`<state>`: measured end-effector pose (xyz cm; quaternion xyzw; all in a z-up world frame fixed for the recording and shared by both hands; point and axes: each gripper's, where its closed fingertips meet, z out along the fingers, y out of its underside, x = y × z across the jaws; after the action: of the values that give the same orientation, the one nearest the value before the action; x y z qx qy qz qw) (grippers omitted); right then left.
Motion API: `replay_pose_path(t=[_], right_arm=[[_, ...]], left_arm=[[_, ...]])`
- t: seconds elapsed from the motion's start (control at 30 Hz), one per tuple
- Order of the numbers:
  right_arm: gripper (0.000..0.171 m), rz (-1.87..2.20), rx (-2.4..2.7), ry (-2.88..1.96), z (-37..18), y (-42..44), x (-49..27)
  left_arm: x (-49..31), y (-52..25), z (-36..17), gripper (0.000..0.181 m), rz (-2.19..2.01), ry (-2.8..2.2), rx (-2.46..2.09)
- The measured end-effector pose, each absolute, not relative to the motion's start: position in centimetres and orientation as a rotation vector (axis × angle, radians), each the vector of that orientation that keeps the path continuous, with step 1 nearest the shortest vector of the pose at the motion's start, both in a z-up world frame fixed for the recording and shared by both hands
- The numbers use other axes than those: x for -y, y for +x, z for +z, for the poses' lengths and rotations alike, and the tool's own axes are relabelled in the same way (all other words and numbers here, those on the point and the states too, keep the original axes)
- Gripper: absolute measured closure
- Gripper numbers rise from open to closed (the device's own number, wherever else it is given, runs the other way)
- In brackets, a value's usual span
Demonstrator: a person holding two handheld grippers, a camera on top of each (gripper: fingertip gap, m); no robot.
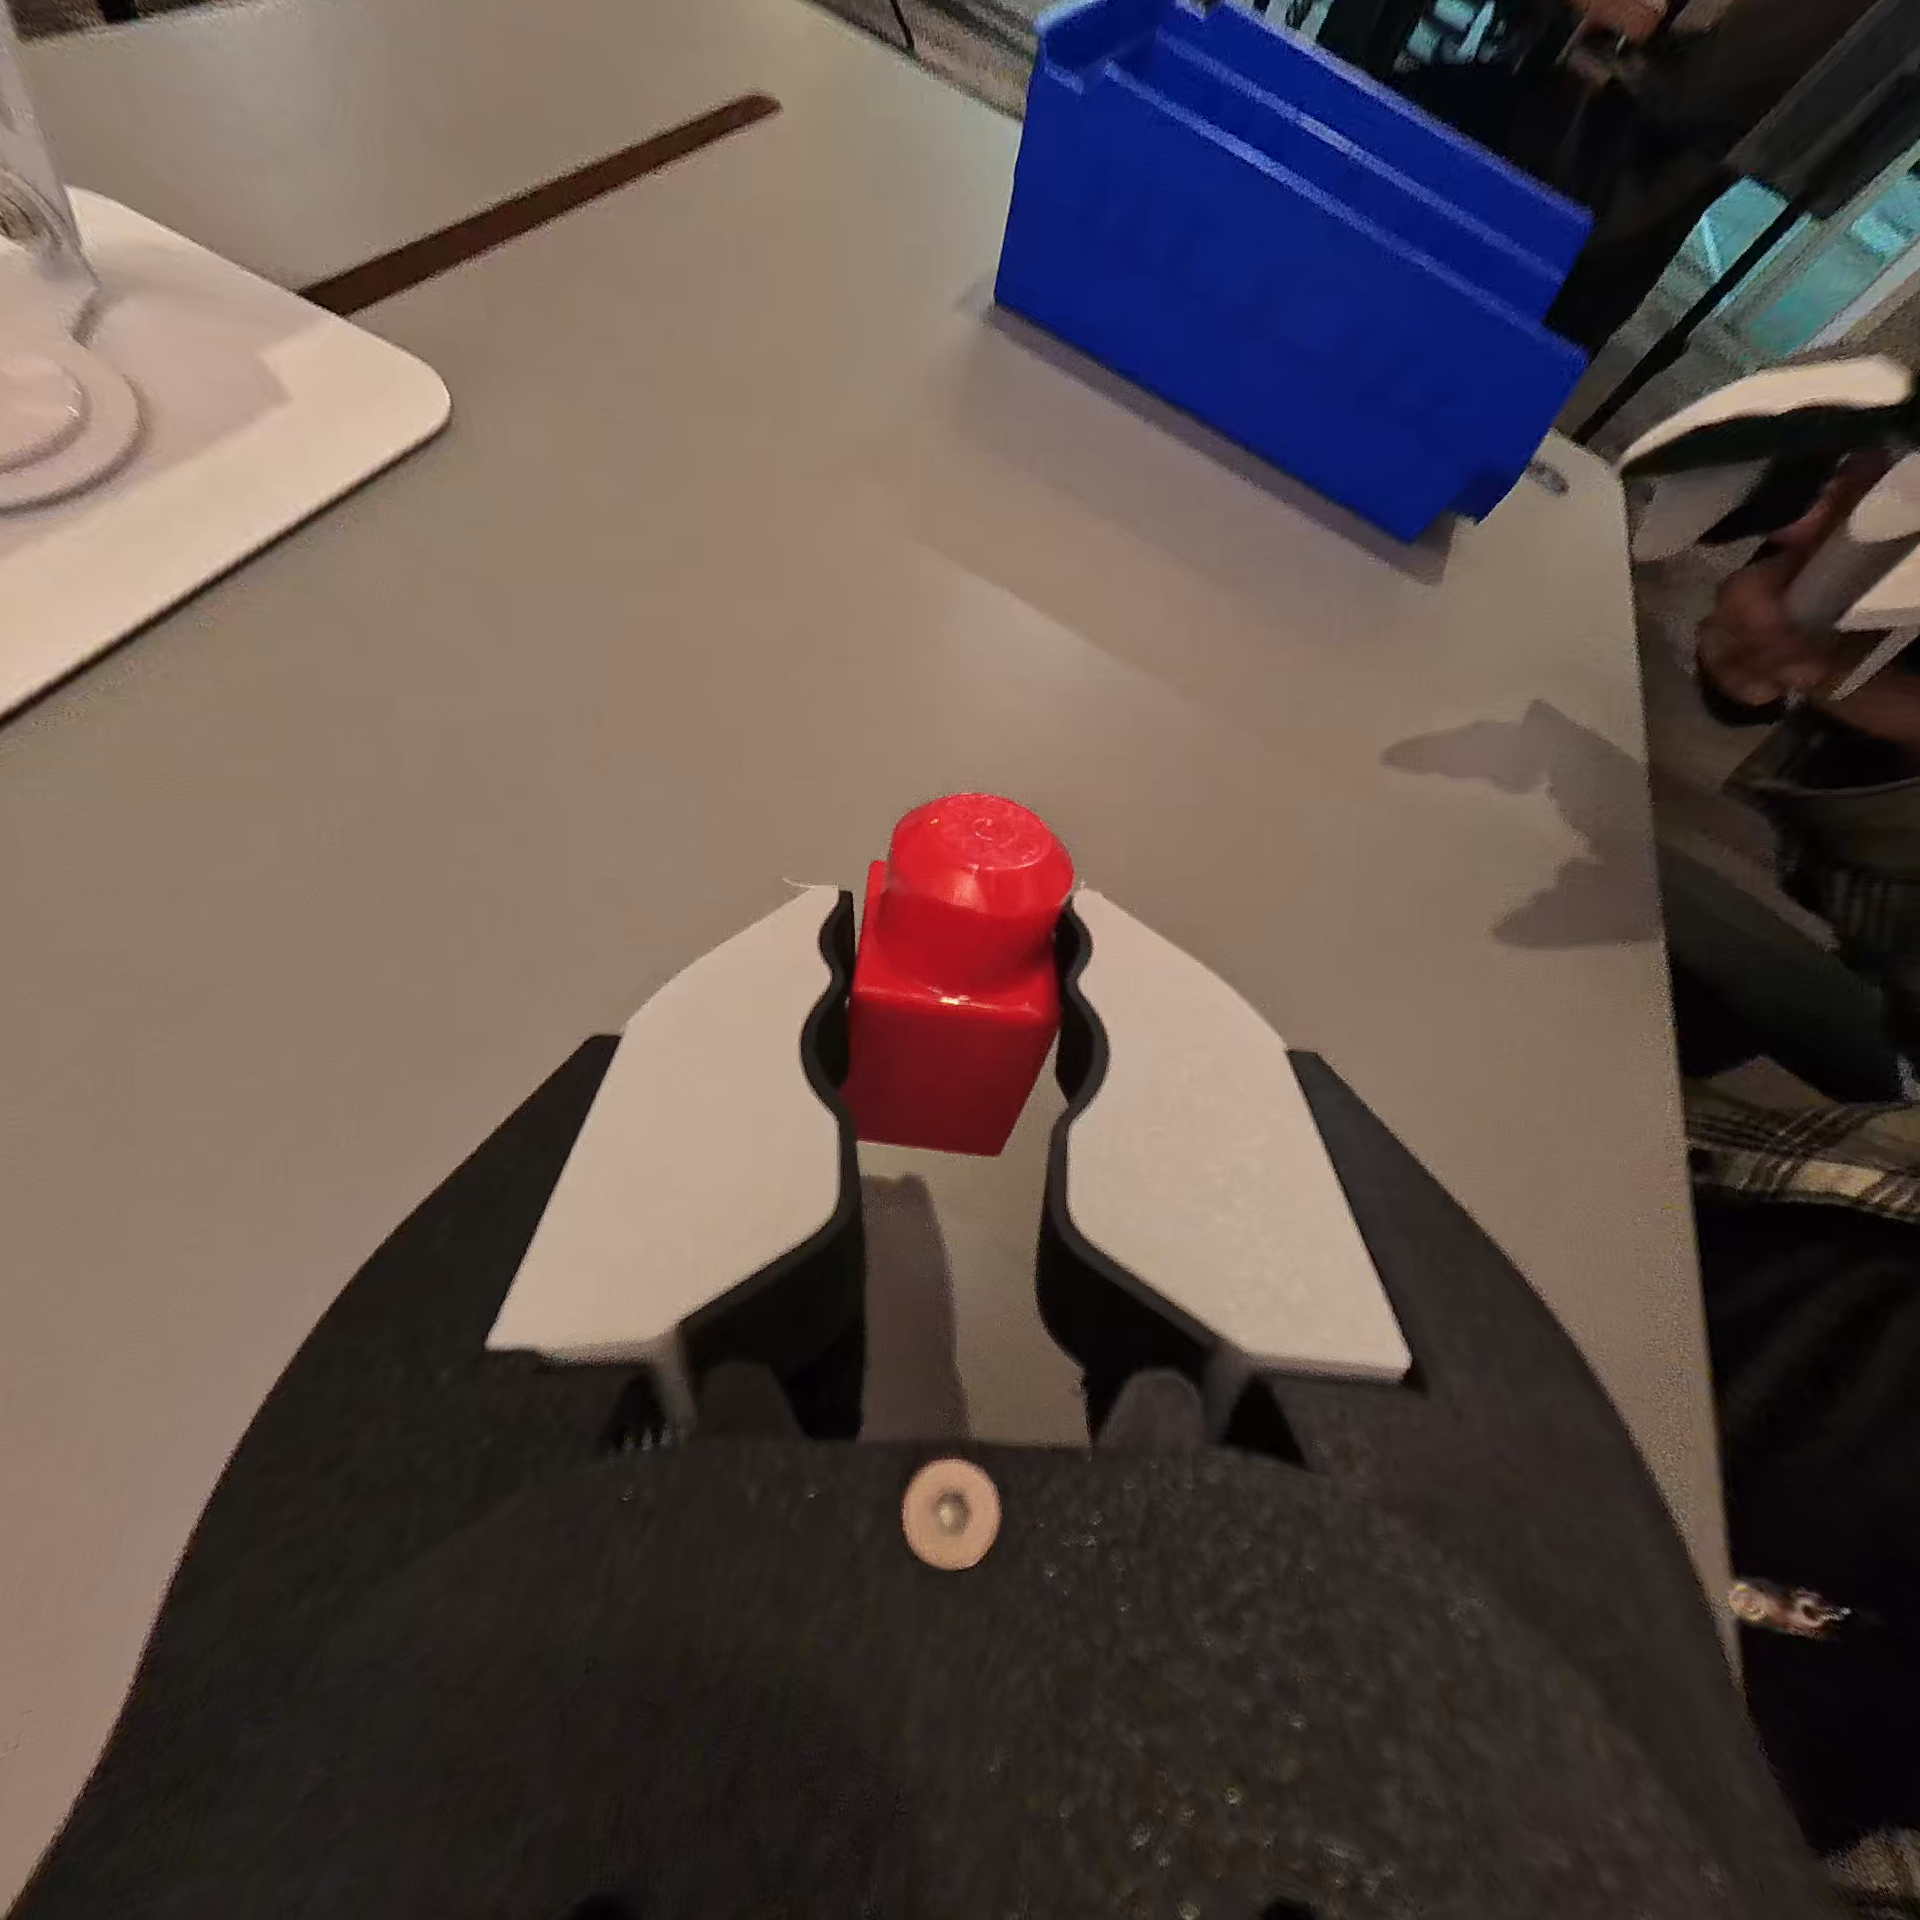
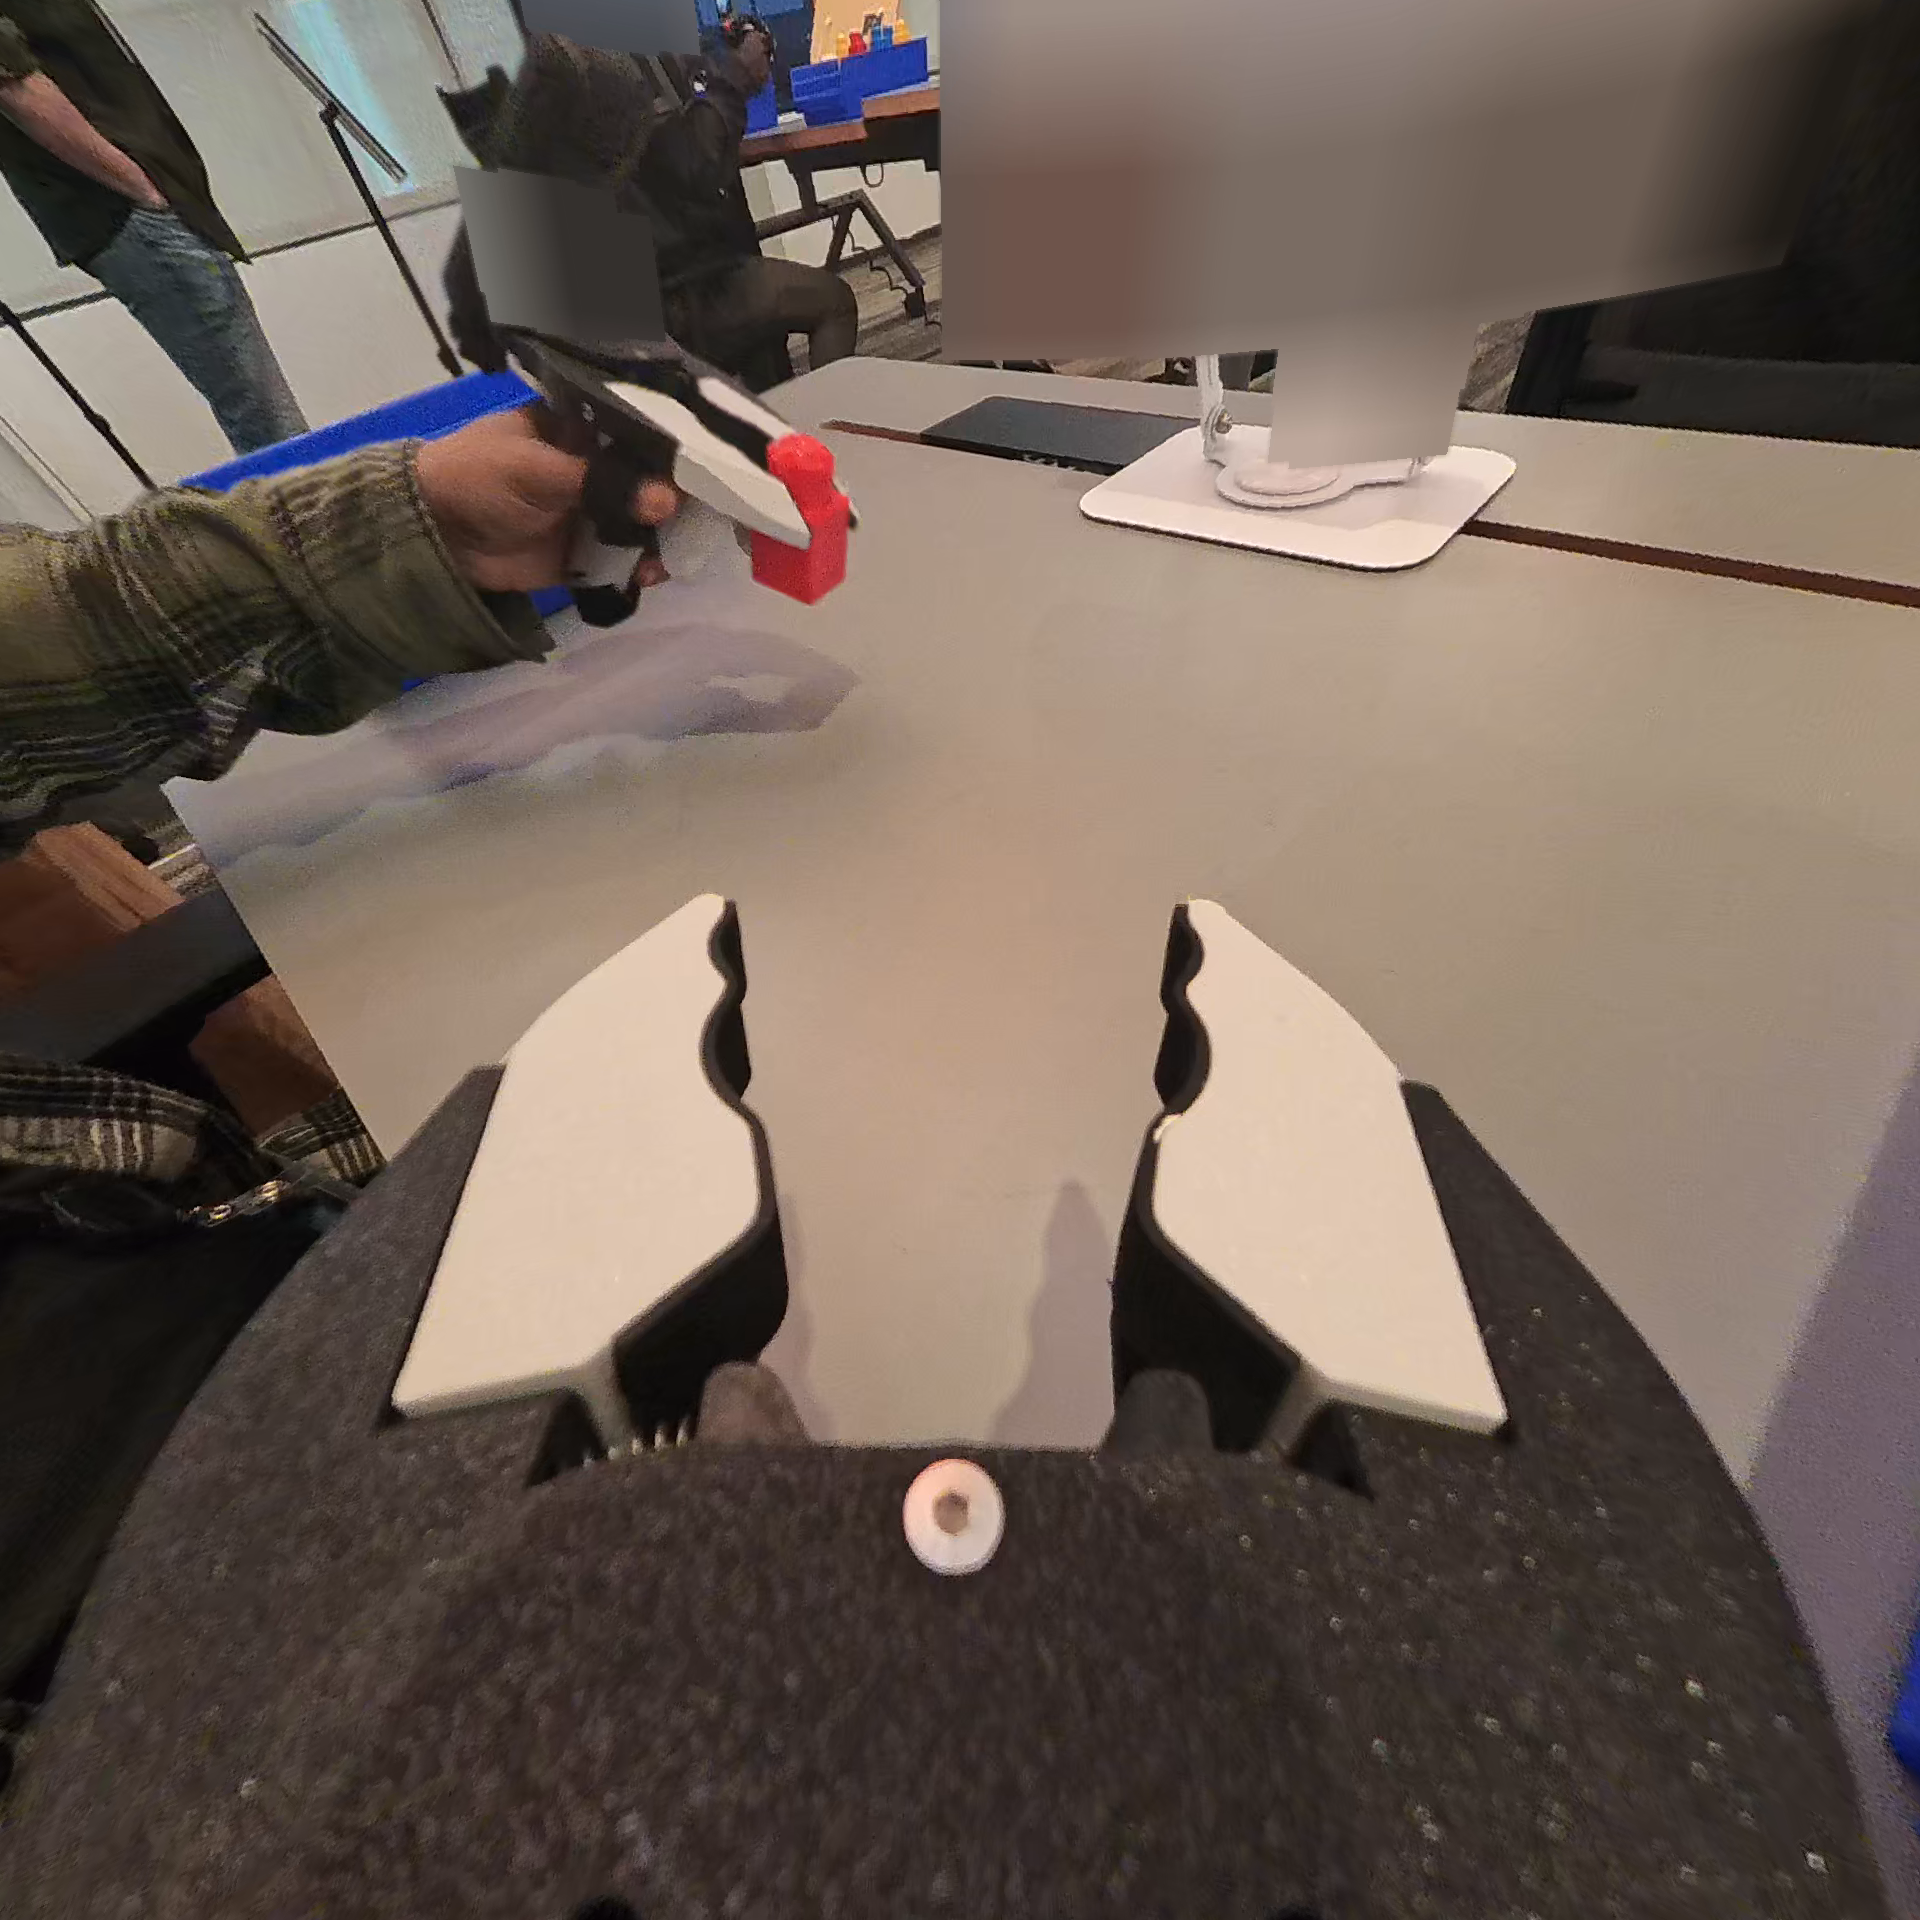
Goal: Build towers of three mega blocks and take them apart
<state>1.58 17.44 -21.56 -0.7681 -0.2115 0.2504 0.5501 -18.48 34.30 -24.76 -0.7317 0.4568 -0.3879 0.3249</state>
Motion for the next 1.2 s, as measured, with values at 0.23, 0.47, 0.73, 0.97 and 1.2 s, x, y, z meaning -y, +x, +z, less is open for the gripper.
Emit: replay_pose_path(t=[0.23,0.47,0.73,0.97,1.2], right_arm=[[0.095,0.605,0.525,-1.842,-22.2,0.9,-17.6],[0.094,0.604,0.543,-1.855,-22.3,0.6,-17.6],[0.094,0.597,0.562,-1.858,-22.2,0.2,-17.7],[0.094,0.601,0.579,-1.857,-22.1,-0.3,-17.6],[0.093,0.593,0.586,-1.843,-21.6,-0.4,-17.3]], left_arm=[[-34.9,-18.0,-28.5,0.145,-1.001,-1.969,-1.272],[-35.2,-18.7,-31.2,0.145,-0.985,-2.015,-1.312],[-35.4,-19.8,-31.3,0.146,-0.988,-2.018,-1.314],[-34.7,-20.3,-31.4,0.146,-0.973,-2.01,-1.393],[-34.6,-20.4,-31.3,0.133,-0.913,-1.99,-1.42]])
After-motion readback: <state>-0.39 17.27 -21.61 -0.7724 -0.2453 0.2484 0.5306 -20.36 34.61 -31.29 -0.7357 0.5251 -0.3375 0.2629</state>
